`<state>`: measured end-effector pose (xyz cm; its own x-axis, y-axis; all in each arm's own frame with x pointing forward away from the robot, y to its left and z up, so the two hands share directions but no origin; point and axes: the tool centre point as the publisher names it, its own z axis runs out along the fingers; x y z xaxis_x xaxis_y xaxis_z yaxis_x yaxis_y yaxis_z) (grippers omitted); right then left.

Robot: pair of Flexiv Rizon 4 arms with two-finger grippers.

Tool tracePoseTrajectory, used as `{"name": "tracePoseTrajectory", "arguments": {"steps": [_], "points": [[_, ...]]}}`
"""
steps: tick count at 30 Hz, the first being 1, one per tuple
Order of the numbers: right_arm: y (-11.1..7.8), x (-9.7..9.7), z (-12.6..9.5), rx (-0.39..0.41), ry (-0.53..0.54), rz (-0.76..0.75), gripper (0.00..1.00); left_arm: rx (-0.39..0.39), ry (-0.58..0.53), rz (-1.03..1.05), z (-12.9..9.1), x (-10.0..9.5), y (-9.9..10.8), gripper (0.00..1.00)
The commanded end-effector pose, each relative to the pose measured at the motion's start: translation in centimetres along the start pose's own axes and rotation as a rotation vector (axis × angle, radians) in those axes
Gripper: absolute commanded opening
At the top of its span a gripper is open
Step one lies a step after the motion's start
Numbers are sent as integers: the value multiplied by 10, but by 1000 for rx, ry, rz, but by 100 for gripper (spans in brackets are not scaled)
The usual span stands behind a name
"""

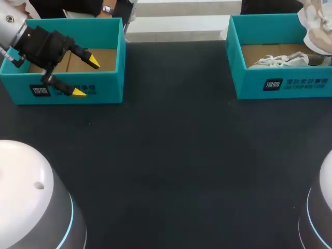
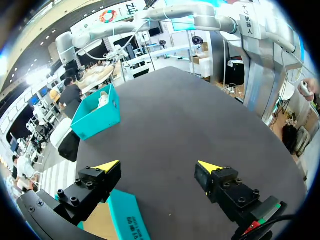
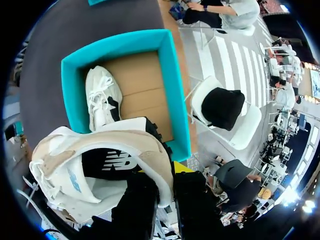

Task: Take the shoe out of the shoebox, open the shoe tongue, remove and reinsert the insole, then place the shoe into the shoebox

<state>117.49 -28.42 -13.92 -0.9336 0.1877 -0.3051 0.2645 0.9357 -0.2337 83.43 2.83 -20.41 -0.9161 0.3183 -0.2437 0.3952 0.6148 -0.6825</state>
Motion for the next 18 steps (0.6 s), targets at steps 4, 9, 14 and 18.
{"name": "tracePoseTrajectory", "arguments": {"steps": [4,9,14,18], "points": [[4,-17,2,7,72,-1,0,-4,1,0,0,0,-1,100],[4,-17,2,7,72,-1,0,-4,1,0,0,0,-1,100],[-3,-12,6,65,70,369,0,-4,1,0,0,0,-1,100],[-20,-12,9,127,21,816,0,-4,1,0,0,0,-1,100]]}}
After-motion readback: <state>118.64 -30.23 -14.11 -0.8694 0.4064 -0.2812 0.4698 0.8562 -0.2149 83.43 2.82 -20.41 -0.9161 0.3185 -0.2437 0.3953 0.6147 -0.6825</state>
